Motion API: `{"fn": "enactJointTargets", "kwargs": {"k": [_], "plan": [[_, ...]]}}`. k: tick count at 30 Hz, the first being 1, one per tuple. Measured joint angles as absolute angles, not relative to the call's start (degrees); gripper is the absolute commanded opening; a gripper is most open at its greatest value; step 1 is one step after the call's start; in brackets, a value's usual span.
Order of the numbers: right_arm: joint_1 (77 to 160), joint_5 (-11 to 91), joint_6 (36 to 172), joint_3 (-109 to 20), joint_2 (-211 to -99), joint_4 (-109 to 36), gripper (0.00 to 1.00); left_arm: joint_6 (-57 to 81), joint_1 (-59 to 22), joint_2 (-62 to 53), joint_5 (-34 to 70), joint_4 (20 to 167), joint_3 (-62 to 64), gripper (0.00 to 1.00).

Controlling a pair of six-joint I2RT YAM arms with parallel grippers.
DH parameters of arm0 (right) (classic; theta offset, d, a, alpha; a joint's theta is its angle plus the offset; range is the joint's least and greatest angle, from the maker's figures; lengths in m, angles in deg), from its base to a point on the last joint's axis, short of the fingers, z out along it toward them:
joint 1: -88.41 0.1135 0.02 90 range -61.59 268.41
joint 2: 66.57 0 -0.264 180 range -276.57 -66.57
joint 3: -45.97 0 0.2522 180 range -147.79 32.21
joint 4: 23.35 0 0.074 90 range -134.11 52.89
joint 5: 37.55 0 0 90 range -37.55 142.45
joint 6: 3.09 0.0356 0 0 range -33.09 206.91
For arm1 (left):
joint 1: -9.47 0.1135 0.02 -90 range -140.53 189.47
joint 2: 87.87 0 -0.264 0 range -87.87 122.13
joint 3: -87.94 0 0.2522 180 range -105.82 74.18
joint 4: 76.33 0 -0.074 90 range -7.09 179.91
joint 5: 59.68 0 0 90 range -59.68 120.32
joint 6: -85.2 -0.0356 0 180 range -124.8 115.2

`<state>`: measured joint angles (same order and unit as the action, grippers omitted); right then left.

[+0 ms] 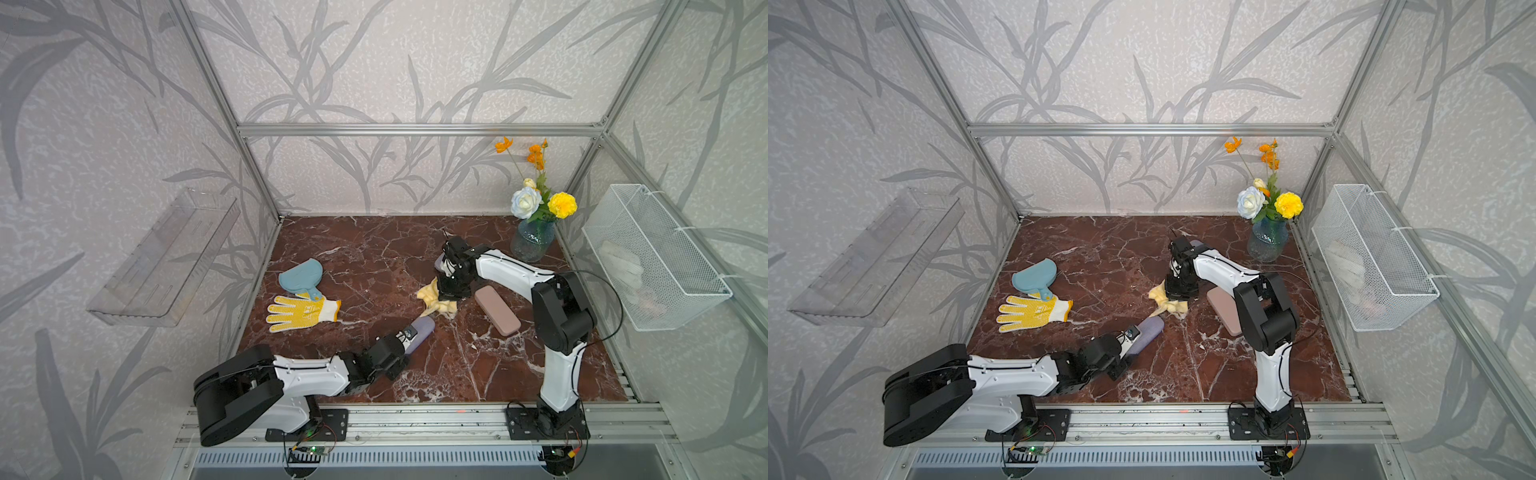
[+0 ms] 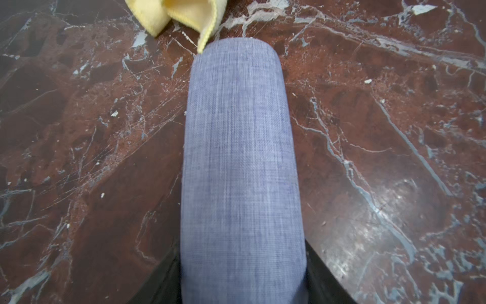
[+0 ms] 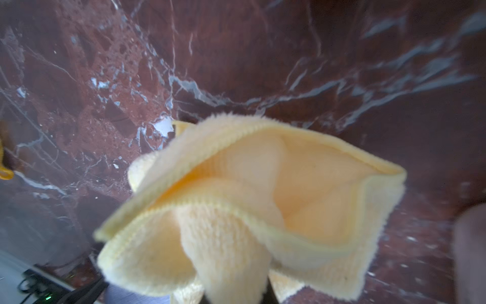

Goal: Wipe the eyeglass case
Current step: Wipe the dirt from the eyeglass case.

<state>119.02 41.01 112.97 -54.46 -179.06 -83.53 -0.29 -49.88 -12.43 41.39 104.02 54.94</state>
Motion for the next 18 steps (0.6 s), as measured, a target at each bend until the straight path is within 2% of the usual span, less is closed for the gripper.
{"fn": "enactJointTargets", "kwargs": {"k": [4,10,13,16,18], "plan": [[125.3,38.5,112.0,-55.8,-176.3,-85.0,0.00,-0.3,-50.0,-12.4,41.4,104.0,54.9,0.22],[132.7,25.3,117.3,-51.1,-175.2,-78.8,0.00,-0.3,-50.1,-11.9,41.7,104.1,54.8,0.22],[130.8,21.5,119.0,-47.3,-176.5,-75.9,0.00,-0.3,-50.1,-11.9,41.9,104.1,54.8,0.22],[125.3,18.9,118.7,-45.9,-179.1,-75.1,0.00,-0.2,-50.2,-11.4,41.8,104.9,54.7,0.21],[122.5,23.5,116.7,-47.4,-179.3,-76.8,0.00,-0.3,-50.2,-10.8,41.8,105.2,54.2,0.21]]}}
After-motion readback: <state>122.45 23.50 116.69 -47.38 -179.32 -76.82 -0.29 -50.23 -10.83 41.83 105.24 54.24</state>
